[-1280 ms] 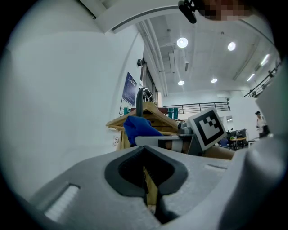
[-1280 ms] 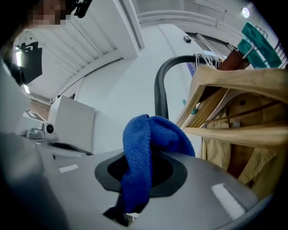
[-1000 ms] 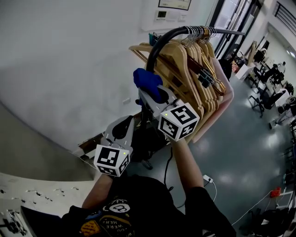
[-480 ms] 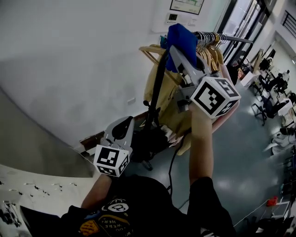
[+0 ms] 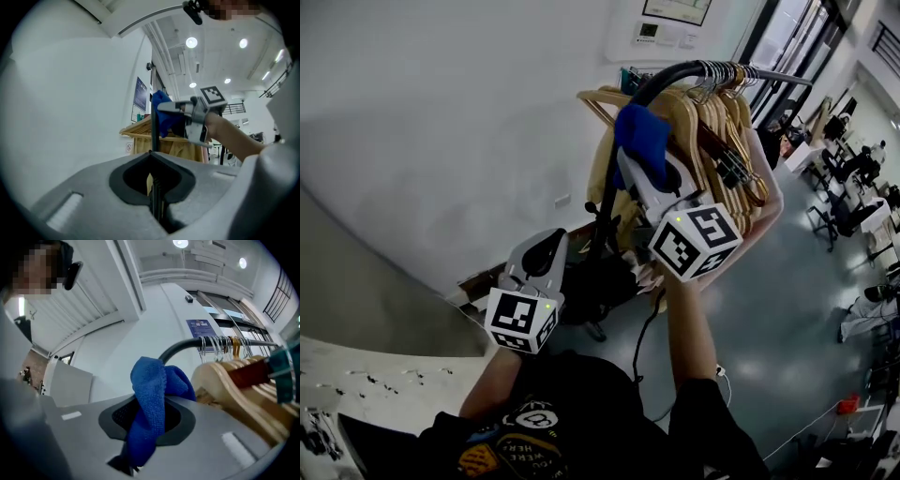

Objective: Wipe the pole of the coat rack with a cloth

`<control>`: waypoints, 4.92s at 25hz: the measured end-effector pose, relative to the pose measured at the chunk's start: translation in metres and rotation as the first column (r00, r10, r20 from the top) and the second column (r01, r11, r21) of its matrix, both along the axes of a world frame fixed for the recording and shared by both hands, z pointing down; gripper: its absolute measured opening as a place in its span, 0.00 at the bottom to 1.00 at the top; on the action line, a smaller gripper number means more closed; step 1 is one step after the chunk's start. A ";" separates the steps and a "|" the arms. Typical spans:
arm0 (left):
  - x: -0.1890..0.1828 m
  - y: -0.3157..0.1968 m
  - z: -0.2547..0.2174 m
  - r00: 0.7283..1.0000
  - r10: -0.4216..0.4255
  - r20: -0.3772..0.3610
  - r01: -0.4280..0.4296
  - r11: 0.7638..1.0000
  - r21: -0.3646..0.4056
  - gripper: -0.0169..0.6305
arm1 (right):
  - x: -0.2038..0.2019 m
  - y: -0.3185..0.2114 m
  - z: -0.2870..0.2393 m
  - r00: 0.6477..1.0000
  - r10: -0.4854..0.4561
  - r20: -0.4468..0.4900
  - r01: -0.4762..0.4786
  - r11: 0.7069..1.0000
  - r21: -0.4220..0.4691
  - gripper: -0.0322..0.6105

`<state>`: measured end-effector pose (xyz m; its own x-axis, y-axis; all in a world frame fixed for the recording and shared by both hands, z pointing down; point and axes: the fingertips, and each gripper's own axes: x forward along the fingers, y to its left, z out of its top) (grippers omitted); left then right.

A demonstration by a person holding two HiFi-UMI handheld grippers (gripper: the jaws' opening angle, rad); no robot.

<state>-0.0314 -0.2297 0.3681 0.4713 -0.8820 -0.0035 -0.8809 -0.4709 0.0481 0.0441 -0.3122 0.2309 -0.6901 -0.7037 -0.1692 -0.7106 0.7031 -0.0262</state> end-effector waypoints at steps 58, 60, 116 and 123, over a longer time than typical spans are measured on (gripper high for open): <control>0.021 -0.043 -0.060 0.998 0.064 -0.013 -0.062 0.991 0.117 0.03 | 0.001 0.005 0.161 0.968 -0.019 -0.251 0.001 0.997 -0.074 0.18; 0.022 -0.041 -0.059 0.998 0.065 -0.014 -0.063 0.992 0.113 0.03 | 0.001 0.006 0.163 0.968 -0.015 -0.250 -0.006 0.996 -0.086 0.18; 0.002 -0.032 0.008 0.981 0.177 -0.080 -0.183 0.980 -0.078 0.03 | 0.026 0.071 0.164 0.960 0.261 -0.100 -0.275 0.946 -0.170 0.17; 0.014 -0.018 0.026 0.984 0.179 -0.005 -0.179 0.981 -0.073 0.03 | 0.036 0.090 0.177 0.960 0.274 -0.056 -0.279 0.934 -0.223 0.17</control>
